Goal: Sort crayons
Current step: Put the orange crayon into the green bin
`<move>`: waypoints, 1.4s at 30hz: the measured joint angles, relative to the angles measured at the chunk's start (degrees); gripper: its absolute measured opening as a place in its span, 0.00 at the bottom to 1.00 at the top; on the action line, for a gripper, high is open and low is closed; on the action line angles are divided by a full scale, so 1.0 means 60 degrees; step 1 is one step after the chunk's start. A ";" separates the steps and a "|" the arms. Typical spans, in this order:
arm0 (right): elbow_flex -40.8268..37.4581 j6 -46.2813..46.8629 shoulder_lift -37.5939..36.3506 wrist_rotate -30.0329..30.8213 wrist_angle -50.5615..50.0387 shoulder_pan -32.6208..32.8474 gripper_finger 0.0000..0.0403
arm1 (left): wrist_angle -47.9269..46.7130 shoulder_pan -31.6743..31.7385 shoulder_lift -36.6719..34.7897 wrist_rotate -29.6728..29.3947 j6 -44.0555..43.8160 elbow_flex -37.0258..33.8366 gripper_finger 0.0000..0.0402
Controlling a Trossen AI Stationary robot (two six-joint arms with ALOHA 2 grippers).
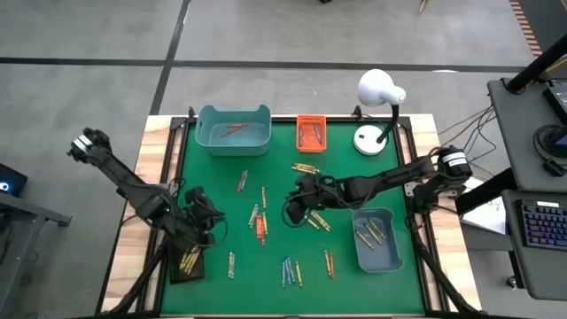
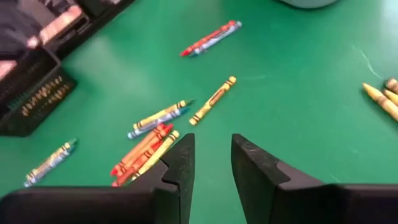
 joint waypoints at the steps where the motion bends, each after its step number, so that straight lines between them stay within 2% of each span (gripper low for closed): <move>1: 0.0163 -0.0085 0.0158 -0.0039 -0.0022 -0.0002 0.22 | -0.0001 0.0006 -0.0136 0.0001 -0.0004 -0.0058 0.09; 8: 0.1835 -0.0537 0.1622 -0.0173 -0.1038 -0.0101 0.19 | 0.0003 0.0018 -0.0654 -0.0265 0.0045 -0.0109 0.09; 20: 0.4481 -0.1156 0.3814 -0.0100 -0.1955 -0.0614 0.17 | -0.0005 0.0015 -0.0773 -0.0288 0.0098 -0.0112 0.09; 24: 0.4713 -0.1171 0.4187 -0.0065 -0.2018 -0.0765 0.17 | -0.0004 0.0015 -0.0773 -0.0292 0.0098 -0.0112 0.09; 32: 0.4767 -0.1147 0.4609 0.0647 -0.2030 -0.0878 0.17 | -0.0004 0.0015 -0.0773 -0.0324 0.0098 -0.0112 0.09; 42: 0.4768 -0.1312 0.4649 0.0651 -0.1987 -0.0879 0.18 | -0.0008 0.0015 -0.0773 -0.0350 0.0094 -0.0112 0.09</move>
